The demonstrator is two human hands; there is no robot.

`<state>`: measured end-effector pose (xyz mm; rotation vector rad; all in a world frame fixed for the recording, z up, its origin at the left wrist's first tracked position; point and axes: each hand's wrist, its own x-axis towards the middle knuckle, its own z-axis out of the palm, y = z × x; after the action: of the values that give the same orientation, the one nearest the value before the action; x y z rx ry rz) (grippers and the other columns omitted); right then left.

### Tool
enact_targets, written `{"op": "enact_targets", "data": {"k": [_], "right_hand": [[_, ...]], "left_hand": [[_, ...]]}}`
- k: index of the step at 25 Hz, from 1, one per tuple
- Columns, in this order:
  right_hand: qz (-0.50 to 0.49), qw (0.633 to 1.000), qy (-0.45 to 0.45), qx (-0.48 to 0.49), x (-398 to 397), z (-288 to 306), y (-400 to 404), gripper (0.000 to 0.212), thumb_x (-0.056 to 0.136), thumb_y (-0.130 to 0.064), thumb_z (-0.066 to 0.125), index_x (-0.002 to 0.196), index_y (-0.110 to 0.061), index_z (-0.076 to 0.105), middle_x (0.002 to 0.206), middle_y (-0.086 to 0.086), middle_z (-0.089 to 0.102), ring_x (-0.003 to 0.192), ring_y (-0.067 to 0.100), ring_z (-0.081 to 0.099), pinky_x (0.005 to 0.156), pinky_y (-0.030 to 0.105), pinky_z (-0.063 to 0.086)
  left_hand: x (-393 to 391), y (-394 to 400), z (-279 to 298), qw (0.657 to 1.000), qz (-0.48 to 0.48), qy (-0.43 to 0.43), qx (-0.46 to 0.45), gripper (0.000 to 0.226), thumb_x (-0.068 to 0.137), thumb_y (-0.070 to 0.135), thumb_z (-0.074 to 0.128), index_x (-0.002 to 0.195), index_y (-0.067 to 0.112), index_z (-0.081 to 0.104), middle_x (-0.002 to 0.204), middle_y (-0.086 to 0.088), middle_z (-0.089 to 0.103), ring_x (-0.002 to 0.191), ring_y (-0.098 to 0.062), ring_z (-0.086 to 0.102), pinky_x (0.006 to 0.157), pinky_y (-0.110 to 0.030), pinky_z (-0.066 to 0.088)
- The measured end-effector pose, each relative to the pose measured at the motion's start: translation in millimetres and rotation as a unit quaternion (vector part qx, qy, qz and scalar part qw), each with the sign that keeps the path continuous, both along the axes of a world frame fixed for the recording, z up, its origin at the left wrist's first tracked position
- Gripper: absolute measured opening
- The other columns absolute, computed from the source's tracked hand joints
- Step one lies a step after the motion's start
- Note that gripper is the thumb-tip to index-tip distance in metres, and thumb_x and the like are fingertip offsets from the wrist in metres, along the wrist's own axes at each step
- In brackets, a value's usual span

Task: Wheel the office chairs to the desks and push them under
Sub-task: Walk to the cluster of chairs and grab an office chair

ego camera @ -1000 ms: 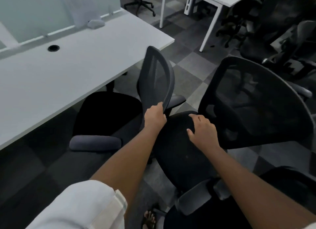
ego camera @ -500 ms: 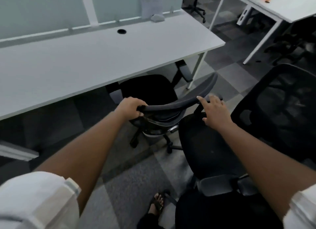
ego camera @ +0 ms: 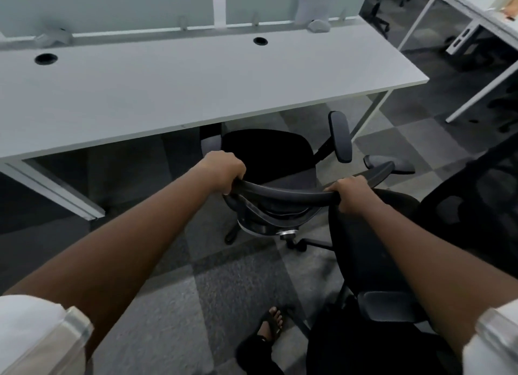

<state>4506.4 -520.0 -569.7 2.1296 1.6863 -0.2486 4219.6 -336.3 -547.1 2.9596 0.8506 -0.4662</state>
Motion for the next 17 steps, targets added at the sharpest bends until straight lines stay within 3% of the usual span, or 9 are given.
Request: {"op": "enact_targets", "data": {"k": [1,3,5,9,13,17], "right_hand": [[0.011,1.0,0.007,-0.009,-13.5,1.6,-1.5,0.051,0.083,-0.014,0.059,0.124,-0.042,0.067,0.113,-0.005,0.071,0.112,0.026,0.062,0.091,0.037,0.043],[0.03,0.999,0.014,-0.02,-48.0,4.2,-9.9,0.046,0.084,-0.014,0.058,0.121,-0.039,0.07,0.109,-0.004,0.071,0.109,0.026,0.063,0.091,0.037,0.045],[0.056,0.998,0.021,-0.019,-83.6,3.9,-21.8,0.043,0.085,-0.013,0.058,0.12,-0.035,0.07,0.108,-0.003,0.071,0.107,0.026,0.063,0.089,0.037,0.048],[0.099,0.995,0.029,-0.003,-153.1,1.5,-48.0,0.043,0.085,-0.016,0.059,0.126,-0.028,0.067,0.109,-0.001,0.071,0.105,0.026,0.063,0.085,0.035,0.051],[0.11,0.993,0.036,0.021,-217.2,-4.6,-67.9,0.058,0.086,-0.022,0.059,0.142,-0.037,0.054,0.115,-0.005,0.07,0.108,0.023,0.064,0.087,0.035,0.05],[0.152,0.986,0.067,0.028,-276.1,-11.0,-88.8,0.055,0.085,-0.018,0.057,0.138,-0.032,0.059,0.112,-0.004,0.072,0.104,0.025,0.066,0.086,0.036,0.053]], "left_hand": [[-0.7,-13.2,-2.7,0.999,-0.009,0.028,0.033,0.043,0.075,0.049,0.081,0.109,0.026,0.068,0.093,0.004,0.065,0.089,-0.021,0.065,0.076,-0.032,0.053],[-10.7,-45.2,-16.4,0.999,-0.016,0.042,0.005,0.064,0.07,0.069,0.074,0.122,0.032,0.064,0.112,0.004,0.066,0.103,-0.023,0.066,0.078,-0.032,0.048],[-36.6,-70.5,-23.0,0.998,-0.004,-0.01,-0.056,0.059,0.078,0.06,0.069,0.134,0.044,0.058,0.126,0.011,0.066,0.114,-0.02,0.064,0.088,-0.033,0.05],[-109.0,-98.7,-20.2,0.999,-0.001,-0.001,-0.046,0.049,0.084,0.035,0.061,0.13,0.052,0.06,0.116,0.013,0.071,0.109,-0.019,0.066,0.087,-0.033,0.052],[-173.7,-125.3,-14.8,0.998,0.029,0.025,-0.04,0.053,0.085,0.032,0.063,0.133,0.054,0.058,0.117,0.014,0.07,0.109,-0.018,0.065,0.087,-0.033,0.053],[-238.6,-156.6,-17.5,0.995,0.074,0.039,-0.055,0.053,0.089,0.029,0.059,0.137,0.052,0.056,0.121,0.014,0.069,0.11,-0.018,0.064,0.087,-0.033,0.053]]}}
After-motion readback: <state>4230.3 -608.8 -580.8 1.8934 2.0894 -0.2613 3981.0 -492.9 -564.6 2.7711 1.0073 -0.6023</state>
